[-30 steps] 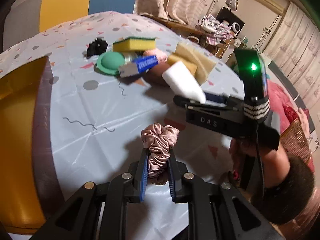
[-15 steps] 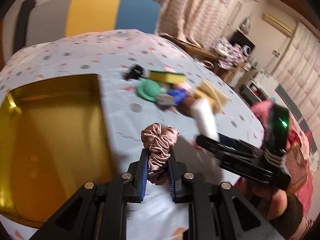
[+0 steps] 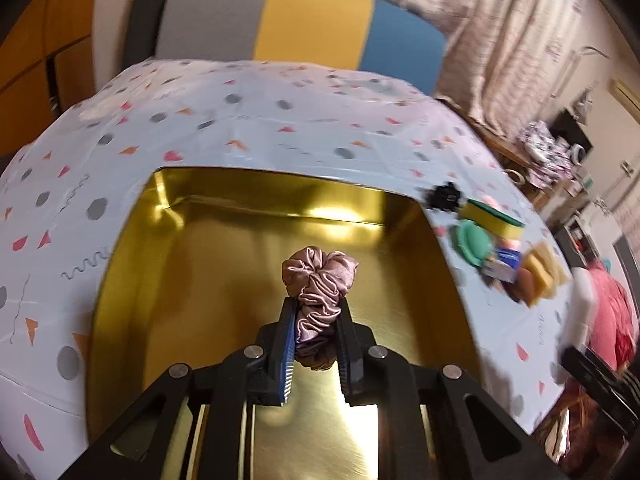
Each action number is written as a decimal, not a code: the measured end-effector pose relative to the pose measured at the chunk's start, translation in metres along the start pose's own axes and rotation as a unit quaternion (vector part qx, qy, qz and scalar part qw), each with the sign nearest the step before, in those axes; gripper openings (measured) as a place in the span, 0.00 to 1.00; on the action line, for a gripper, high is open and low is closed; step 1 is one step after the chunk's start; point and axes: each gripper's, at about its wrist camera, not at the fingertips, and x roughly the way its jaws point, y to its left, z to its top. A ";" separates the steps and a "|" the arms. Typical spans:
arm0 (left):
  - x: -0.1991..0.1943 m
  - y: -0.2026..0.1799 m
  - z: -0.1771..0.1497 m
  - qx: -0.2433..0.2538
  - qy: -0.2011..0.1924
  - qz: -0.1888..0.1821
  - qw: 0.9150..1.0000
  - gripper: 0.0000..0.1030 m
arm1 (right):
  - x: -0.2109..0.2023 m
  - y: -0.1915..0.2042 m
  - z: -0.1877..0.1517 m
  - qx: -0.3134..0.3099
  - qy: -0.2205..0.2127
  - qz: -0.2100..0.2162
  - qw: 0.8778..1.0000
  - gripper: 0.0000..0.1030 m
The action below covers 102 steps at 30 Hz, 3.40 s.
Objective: Organize rigid objects
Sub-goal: 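Grasp the white foam block with the right gripper while the left gripper carries the scrunchie to the tray, then release the scrunchie in the tray with the left gripper while the right gripper drops the white block beside it, then move the right gripper to the yellow sponge and grasp it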
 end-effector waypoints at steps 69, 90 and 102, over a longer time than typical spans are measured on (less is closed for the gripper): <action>-0.092 0.077 -0.087 -0.111 -0.053 0.035 0.992 0.47 | 0.168 0.173 0.059 -0.023 0.133 0.062 0.989 0.90; -0.074 -0.024 -0.084 -0.021 -0.030 -0.012 0.999 0.47 | 0.027 0.032 0.020 -0.044 0.027 -0.041 0.998 0.92; -0.057 -0.096 -0.086 0.054 -0.006 -0.049 0.997 0.47 | 0.021 -0.078 -0.027 0.048 0.050 -0.098 0.993 0.92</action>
